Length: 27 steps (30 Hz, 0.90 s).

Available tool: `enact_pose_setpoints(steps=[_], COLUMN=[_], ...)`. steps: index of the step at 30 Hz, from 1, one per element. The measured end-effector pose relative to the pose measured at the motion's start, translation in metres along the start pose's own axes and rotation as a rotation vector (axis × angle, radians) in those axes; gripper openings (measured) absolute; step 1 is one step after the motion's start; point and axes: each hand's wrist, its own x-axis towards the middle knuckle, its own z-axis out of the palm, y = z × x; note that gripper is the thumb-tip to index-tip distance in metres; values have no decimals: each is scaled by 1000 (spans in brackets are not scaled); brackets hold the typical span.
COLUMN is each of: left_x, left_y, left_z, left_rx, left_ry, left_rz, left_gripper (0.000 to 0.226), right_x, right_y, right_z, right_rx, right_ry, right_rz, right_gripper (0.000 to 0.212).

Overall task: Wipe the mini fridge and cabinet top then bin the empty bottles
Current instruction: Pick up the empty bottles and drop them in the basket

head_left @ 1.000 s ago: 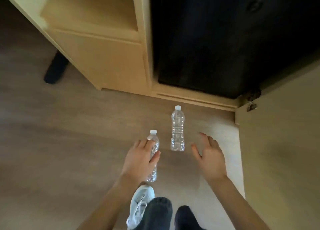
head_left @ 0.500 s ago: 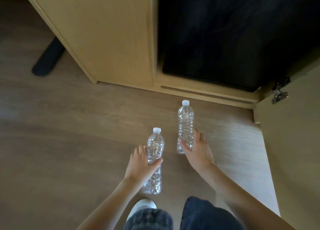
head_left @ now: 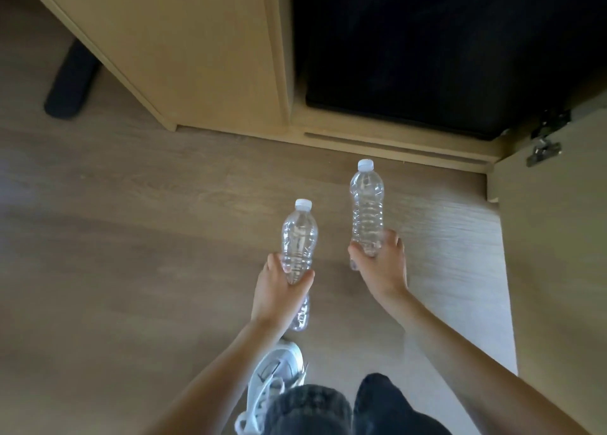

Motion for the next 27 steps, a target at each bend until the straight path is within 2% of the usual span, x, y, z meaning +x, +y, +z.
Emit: enact_pose_setpoints(steps=[6, 11, 16, 21, 27], left_x=[-64, -150, -259, -380, -485], left_y=[73, 158, 259, 355, 440], left_z=[-76, -162, -253, -346, -431], left_rx=[33, -53, -178, -291, -326], left_ry=[-37, -11, 10, 13, 69], left_rz=[87, 124, 92, 153, 242], left_gripper=[42, 43, 61, 60, 48], right_x=[-82, -175, -284, -386, -472], right_y=[-58, -152, -255, -342, -407], right_z=[-78, -177, -295, -407, -497], right_rx=[120, 199, 244, 264, 292], right_ry=[6, 6, 49, 83, 143], right_rz=[-4, -16, -47, -129, -196], right_gripper=[63, 58, 48, 40, 50])
